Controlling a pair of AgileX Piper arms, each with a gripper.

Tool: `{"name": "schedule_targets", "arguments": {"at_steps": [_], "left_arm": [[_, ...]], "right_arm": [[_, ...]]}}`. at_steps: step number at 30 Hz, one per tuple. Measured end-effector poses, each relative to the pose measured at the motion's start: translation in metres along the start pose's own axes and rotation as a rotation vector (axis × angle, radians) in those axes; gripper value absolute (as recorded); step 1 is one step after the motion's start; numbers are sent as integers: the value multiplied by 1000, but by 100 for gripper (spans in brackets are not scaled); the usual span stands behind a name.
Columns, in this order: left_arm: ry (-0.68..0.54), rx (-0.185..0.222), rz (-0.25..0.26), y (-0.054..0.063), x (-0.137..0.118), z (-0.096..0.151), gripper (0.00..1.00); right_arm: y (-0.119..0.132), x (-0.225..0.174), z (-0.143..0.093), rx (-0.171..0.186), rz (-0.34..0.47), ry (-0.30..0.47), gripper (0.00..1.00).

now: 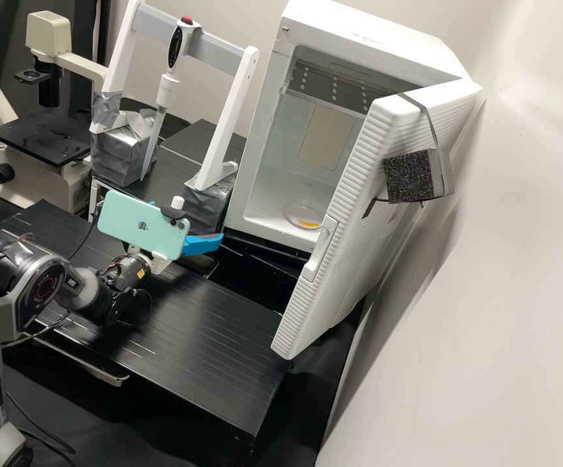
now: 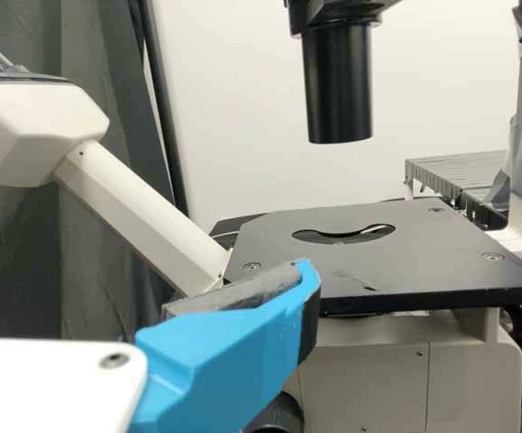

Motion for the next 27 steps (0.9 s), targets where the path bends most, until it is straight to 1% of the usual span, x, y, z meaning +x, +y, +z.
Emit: {"name": "schedule_targets", "arguments": {"at_steps": [9, 12, 14, 18, 24, 27], "left_arm": [[0, 0, 0, 0, 0, 0, 100], [0, 0, 0, 0, 0, 0, 100], [0, 0, 0, 0, 0, 0, 100], [0, 0, 0, 0, 0, 0, 100], [0, 0, 0, 0, 0, 0, 100], [0, 0, 0, 0, 0, 0, 100]], "right_arm": [[0, -1, 1, 0, 4, 1, 100], [3, -9, 9, -17, 9, -3, 100], [7, -18, 16, -18, 9, -5, 100], [24, -38, 37, 0, 43, -26, 100], [59, -57, 66, 31, 152, -46, 100], [78, -58, 79, 51, 214, -73, 100]]}}
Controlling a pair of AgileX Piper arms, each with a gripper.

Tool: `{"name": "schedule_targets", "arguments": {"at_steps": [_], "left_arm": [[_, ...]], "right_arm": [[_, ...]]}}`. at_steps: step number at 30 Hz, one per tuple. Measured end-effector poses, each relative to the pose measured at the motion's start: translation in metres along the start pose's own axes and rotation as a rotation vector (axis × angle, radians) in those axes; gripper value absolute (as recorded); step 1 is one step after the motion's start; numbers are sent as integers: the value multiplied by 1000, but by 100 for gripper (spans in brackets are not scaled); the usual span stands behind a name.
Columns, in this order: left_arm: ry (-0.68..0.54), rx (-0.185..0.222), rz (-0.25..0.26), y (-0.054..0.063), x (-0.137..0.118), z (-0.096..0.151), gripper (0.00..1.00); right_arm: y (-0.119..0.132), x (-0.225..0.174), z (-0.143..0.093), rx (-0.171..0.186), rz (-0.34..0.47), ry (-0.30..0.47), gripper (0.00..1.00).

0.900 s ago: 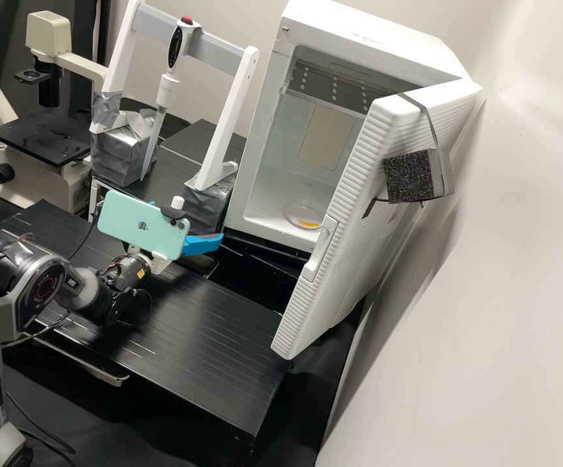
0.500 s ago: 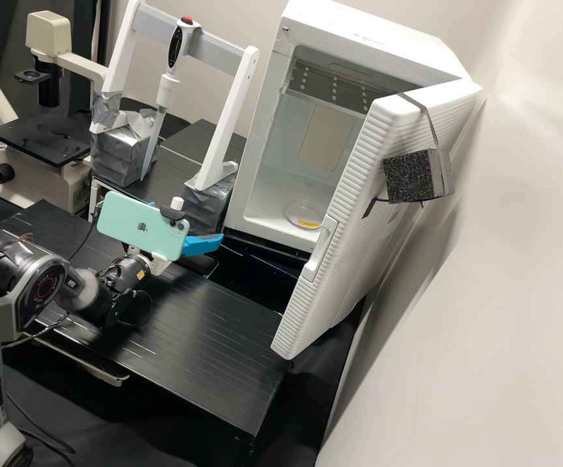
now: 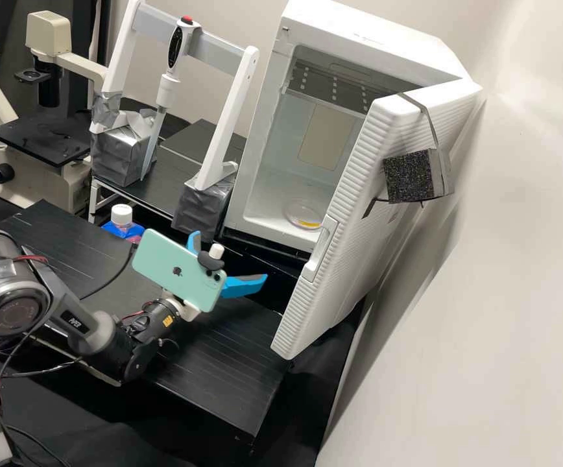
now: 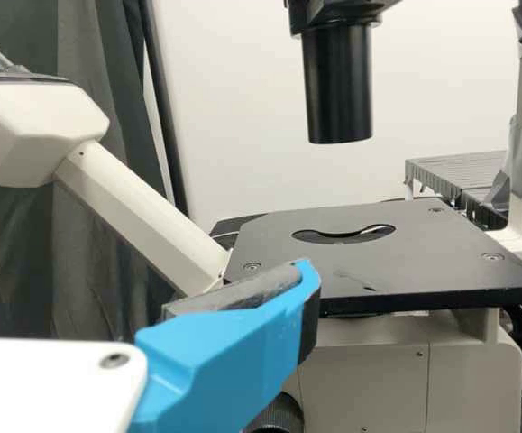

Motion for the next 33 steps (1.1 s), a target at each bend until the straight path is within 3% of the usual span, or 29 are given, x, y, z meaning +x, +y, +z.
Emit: {"name": "schedule_targets", "arguments": {"at_steps": [8, 15, 24, 33], "left_arm": [[0, 0, 0, 0, 0, 0, 100], [0, 0, 0, 0, 0, 0, 100], [0, 0, 0, 0, 0, 0, 100], [0, 0, 0, 0, 0, 0, 100]], "right_arm": [[33, 38, 3, -5, 76, 34, 100], [39, 95, -8, 8, 10, 34, 100], [37, 160, -11, -43, -55, -26, 100], [44, 189, -6, -66, -58, -93, 100]]}}
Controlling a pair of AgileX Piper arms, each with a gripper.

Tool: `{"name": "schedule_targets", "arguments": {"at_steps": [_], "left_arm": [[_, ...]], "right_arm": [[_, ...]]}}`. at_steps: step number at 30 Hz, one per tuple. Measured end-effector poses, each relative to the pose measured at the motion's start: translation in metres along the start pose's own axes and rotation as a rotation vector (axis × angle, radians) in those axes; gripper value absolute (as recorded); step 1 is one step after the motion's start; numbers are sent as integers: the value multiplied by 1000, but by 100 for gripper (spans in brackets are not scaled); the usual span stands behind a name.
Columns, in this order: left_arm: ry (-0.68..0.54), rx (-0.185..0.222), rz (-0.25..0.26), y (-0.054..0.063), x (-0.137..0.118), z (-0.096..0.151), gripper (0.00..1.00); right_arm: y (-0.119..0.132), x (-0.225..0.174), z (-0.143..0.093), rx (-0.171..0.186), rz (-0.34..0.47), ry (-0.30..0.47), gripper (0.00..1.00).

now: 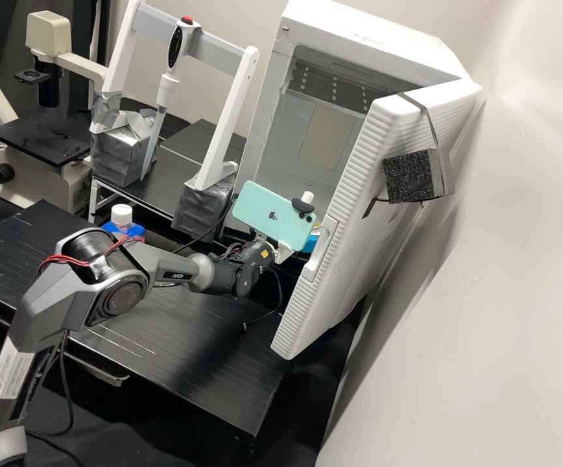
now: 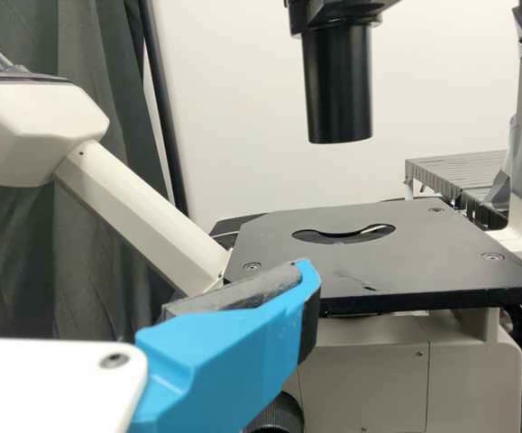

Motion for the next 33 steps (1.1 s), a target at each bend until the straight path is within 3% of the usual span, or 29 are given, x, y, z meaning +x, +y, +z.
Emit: {"name": "schedule_targets", "arguments": {"at_steps": [7, 8, 13, 33], "left_arm": [[0, 0, 0, 0, 0, 0, 100], [0, 0, 0, 0, 0, 0, 100], [0, 0, 0, 0, 0, 0, 100], [0, 0, 0, 0, 0, 0, 100]], "right_arm": [[-2, 16, -3, -33, -27, 14, 100], [-3, 18, -3, -32, -32, 18, 0], [-3, 23, -4, -13, -58, 27, 0], [-5, 28, -2, -33, -79, 22, 0]]}}
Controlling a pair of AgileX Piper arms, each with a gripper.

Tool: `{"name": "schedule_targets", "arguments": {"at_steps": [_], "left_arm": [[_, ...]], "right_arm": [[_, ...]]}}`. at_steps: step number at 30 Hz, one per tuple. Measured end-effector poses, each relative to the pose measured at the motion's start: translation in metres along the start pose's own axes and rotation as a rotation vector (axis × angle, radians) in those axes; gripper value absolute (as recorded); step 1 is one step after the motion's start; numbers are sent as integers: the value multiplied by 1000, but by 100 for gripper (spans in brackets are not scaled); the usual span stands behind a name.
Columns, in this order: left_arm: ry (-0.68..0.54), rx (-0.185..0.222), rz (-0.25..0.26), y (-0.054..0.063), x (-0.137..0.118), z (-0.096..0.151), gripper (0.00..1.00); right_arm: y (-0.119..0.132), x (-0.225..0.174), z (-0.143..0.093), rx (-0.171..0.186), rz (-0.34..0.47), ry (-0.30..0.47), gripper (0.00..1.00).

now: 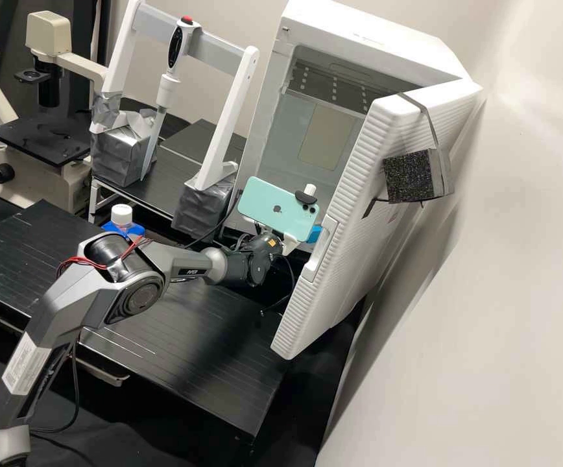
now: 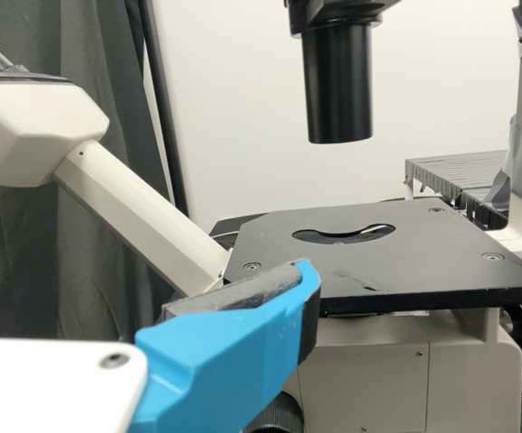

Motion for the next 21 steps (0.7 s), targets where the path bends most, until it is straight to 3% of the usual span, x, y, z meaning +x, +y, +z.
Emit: {"name": "schedule_targets", "arguments": {"at_steps": [21], "left_arm": [[0, 0, 0, 0, 0, 0, 100]], "right_arm": [[0, 0, 1, 8, -1, -9, 0]]}}
